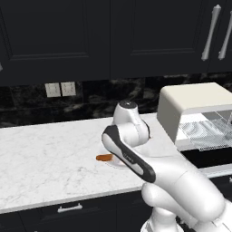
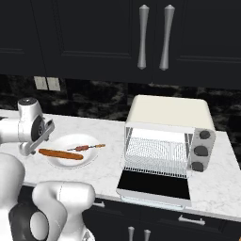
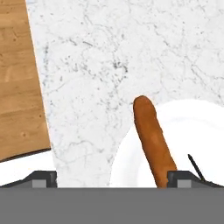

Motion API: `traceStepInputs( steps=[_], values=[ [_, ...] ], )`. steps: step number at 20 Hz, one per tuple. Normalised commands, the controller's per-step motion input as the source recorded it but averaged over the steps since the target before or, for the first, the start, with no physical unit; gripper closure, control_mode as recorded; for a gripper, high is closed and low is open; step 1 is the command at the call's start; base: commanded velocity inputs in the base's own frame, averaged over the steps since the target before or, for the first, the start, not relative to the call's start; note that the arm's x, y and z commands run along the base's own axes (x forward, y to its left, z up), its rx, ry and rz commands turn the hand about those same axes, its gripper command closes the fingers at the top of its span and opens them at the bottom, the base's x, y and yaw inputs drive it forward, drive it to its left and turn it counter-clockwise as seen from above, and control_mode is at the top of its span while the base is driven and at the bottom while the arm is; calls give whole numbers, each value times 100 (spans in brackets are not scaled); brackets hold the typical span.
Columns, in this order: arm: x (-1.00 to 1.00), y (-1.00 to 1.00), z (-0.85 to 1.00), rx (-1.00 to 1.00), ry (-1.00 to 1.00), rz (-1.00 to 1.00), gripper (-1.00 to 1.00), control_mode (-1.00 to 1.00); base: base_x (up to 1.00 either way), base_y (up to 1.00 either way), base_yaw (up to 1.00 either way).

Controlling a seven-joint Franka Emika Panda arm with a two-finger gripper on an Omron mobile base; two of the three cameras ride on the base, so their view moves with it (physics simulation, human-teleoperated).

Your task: Pick up the kebab skewer and baguette bread, and place them inside the toaster oven. Close the toaster oven door and start by setting the timer.

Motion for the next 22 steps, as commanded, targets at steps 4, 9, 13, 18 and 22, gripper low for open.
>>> traceStepInputs(
  steps=[4,9,13,18,22],
  values=[
    [45,35,-48,-1,0,9,-100,-100,0,0,0],
    [20,23,-38,-7,0,1,-100,-100,0,0,0],
    [14,22,-25,-5,0,0,-100,-100,0,0,0],
    [29,3,-29,-1,0,0,-100,-100,0,0,0],
    [28,3,-22,-2,0,0,-100,-100,0,0,0]
  ],
)
